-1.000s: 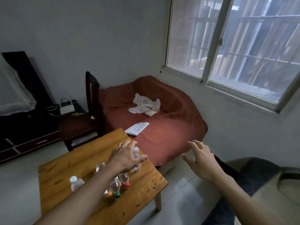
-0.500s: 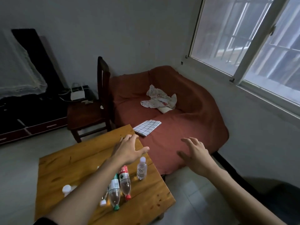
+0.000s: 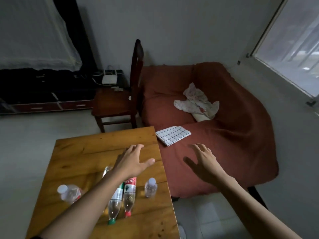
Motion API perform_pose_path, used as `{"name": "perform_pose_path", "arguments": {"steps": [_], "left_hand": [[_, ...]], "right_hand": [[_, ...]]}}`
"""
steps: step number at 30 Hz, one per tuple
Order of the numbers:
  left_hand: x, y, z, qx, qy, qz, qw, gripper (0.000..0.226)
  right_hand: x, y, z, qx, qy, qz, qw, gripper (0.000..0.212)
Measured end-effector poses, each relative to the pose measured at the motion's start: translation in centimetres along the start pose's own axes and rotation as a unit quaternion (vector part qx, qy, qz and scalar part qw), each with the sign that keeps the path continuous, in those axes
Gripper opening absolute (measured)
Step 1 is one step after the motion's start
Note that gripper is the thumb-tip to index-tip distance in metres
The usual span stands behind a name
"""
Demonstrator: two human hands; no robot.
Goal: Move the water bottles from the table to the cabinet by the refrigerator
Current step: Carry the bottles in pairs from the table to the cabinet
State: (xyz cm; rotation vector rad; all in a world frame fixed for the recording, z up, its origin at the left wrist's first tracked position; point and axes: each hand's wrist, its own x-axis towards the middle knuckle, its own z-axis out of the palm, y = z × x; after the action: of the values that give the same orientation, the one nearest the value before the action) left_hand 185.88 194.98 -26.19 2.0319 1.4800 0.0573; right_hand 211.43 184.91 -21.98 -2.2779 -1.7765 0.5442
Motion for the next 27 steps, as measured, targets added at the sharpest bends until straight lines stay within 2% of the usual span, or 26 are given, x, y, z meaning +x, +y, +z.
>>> {"name": "perform_pose_path", "arguments": {"steps": [5,14,22,27], "left_hand": [[-0.7,1.3,1.4,0.003,0.027,-0.102,0.994,0.083],[-4.3,1.7,3.1,-0.022,0.058,-0.210,0.976,0.083],[-5.7,-1.3,5.6,-0.050,0.081,-0.229,0.969,0.077],[-5.6,-2.9,8.9,-0.073,0.056,-0.232,0.968,0.069]], "right_hand": [[4.5,2.3,0.5,-0.006,-0.067,-0.064,0.996,0.064],[8.7,2.2,1.3,0.014,-0.144,-0.147,0.979,0.052],[8.9,1.2,4.2,0.007,-0.174,-0.154,0.973,0.060],[8.7,2.3,6.8,-0.020,-0.200,-0.159,0.966,0.057]]}}
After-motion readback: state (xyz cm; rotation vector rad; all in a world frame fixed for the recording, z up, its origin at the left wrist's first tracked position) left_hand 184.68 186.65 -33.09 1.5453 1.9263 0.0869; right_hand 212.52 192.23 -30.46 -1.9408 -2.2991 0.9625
